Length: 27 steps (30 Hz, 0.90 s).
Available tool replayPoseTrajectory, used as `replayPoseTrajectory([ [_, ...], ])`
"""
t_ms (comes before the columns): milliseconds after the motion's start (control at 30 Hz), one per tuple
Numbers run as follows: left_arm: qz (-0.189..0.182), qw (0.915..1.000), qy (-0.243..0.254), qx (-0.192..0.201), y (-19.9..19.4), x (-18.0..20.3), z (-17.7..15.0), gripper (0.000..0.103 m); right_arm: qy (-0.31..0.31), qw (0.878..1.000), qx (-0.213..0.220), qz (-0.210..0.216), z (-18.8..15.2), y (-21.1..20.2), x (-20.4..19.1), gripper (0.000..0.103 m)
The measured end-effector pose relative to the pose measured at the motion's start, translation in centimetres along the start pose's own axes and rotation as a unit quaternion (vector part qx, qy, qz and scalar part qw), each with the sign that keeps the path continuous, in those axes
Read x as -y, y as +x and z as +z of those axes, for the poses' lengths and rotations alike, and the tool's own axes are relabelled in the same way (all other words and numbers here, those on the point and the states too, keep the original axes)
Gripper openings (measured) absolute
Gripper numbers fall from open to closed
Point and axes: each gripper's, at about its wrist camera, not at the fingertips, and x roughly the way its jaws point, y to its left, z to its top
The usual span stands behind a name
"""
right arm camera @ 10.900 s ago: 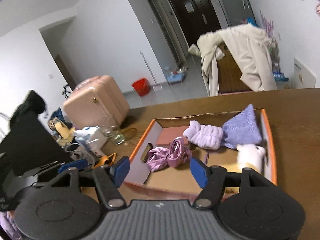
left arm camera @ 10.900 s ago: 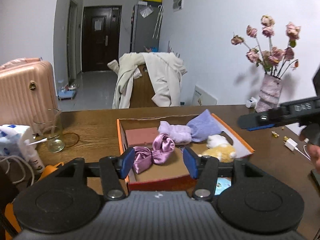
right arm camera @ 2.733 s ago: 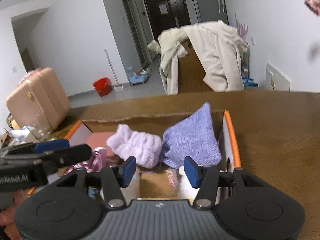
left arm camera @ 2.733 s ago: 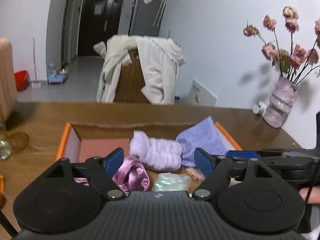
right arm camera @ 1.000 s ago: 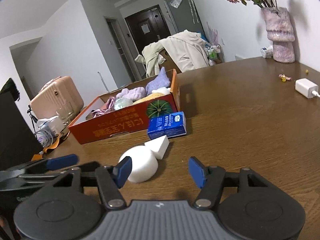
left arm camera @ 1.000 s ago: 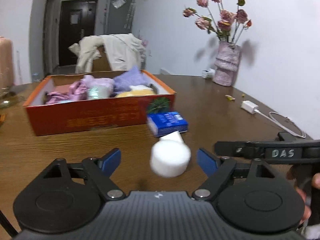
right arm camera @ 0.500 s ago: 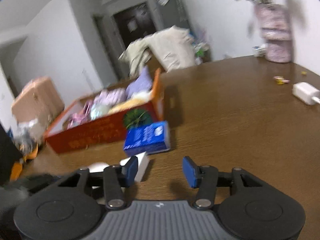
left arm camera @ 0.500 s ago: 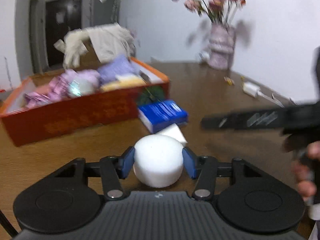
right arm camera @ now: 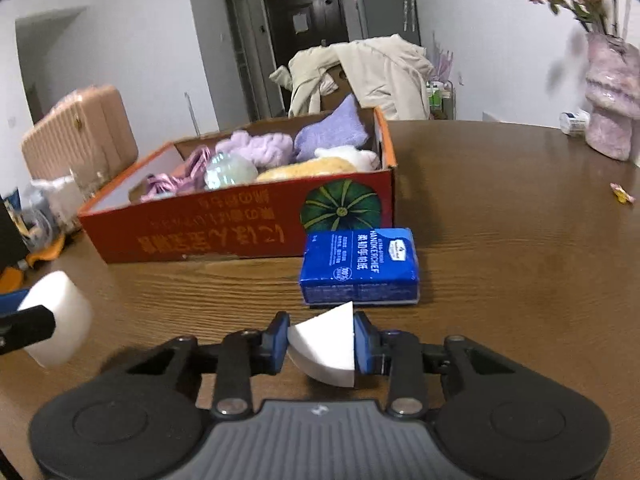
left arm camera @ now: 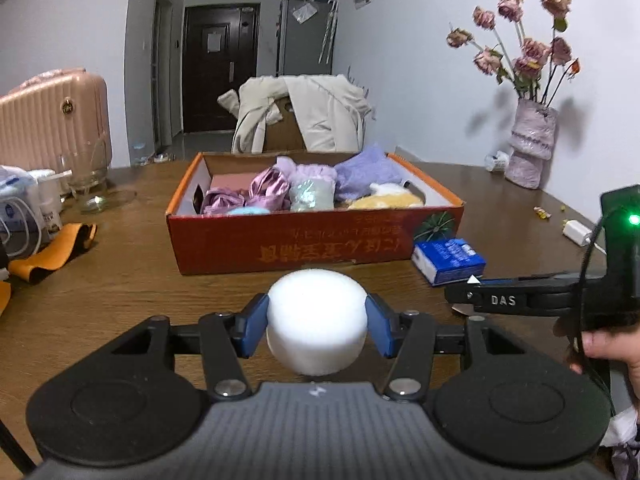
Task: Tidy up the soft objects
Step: 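Carry the puck and wedge into the box and open both grippers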
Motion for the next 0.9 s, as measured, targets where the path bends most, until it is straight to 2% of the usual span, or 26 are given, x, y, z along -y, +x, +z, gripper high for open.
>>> replayPoseTrajectory([
  [200, -0.005, 0.9998, 0.011, 0.019, -3.3, 1.4, 0.2, 0.054, 0.013, 0.999, 0.029, 0.034, -1.5, -6.1, 0.1, 0.033],
  [533, -0.008, 0.9982, 0.023, 0.055, -9.1, 4.0, 0.3, 0.055, -0.005, 0.995, 0.079, 0.061, -3.0, -14.3, -1.0, 0.033],
  [700, -0.011, 0.9984, 0.016, 0.052, -9.6, 4.3, 0.4, 0.055, -0.007, 0.994, 0.088, 0.070, -3.4, -15.7, -1.2, 0.033],
  [900, -0.019, 0.9989, -0.002, 0.043, -7.9, 3.5, 1.7, 0.055, -0.016, 0.993, 0.091, 0.078, -2.3, -15.3, -1.6, 0.033],
])
